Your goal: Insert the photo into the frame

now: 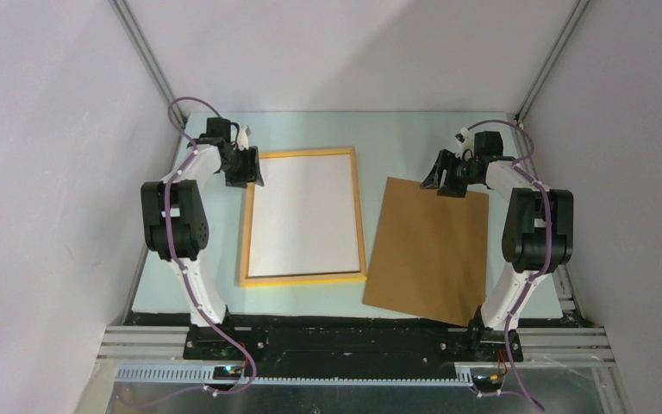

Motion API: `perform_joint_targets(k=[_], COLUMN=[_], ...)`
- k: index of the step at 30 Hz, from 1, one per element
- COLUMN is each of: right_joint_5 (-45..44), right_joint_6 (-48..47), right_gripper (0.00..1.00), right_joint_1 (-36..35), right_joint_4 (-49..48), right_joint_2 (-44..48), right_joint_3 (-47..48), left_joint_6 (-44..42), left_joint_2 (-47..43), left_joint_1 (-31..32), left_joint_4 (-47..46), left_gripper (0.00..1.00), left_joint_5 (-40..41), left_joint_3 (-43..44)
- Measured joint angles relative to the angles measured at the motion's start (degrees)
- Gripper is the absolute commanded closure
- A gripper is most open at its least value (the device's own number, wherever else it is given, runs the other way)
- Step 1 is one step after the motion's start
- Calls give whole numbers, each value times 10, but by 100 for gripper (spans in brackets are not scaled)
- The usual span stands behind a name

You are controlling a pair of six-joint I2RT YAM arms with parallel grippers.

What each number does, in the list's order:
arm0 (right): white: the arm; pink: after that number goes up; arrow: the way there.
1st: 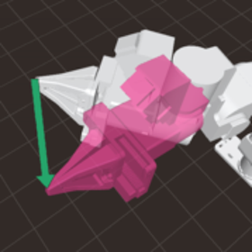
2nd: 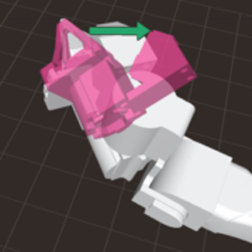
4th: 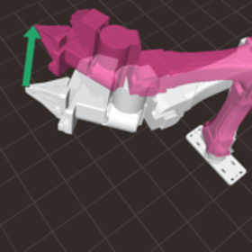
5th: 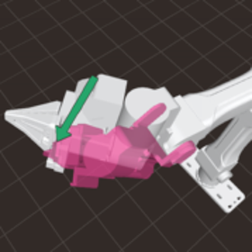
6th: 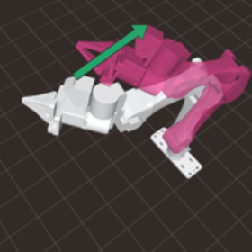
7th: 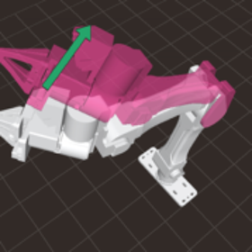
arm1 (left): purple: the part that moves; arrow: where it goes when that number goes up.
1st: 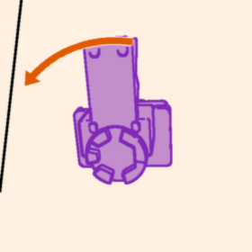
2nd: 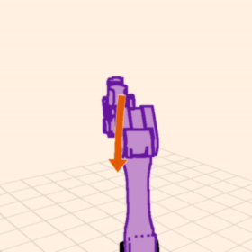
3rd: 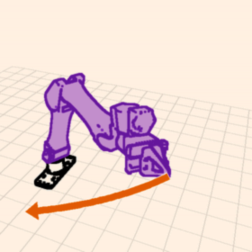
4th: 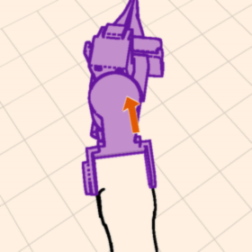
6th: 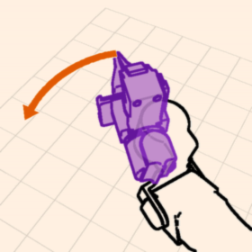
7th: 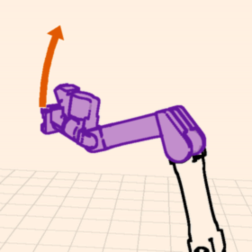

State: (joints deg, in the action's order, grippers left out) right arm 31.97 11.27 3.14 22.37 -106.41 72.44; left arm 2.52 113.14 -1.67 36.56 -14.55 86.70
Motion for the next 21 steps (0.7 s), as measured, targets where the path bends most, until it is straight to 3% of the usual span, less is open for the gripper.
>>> perform_joint_targets(k=[8, 21], right_joint_5=[0, -7], right_joint_6=[-5, -33], right_gripper=[32, 32], right_joint_1=[0, 18], right_joint_4=[0, 3], right_joint_2=[0, 1], right_joint_3=[0, 0], left_joint_6=[-4, -26], left_joint_2=[-17, -38], left_joint_1=[9, 139], left_joint_4=[-3, -21], left_gripper=[39, 38], left_joint_5=[-15, -57], left_joint_3=[-7, -45])
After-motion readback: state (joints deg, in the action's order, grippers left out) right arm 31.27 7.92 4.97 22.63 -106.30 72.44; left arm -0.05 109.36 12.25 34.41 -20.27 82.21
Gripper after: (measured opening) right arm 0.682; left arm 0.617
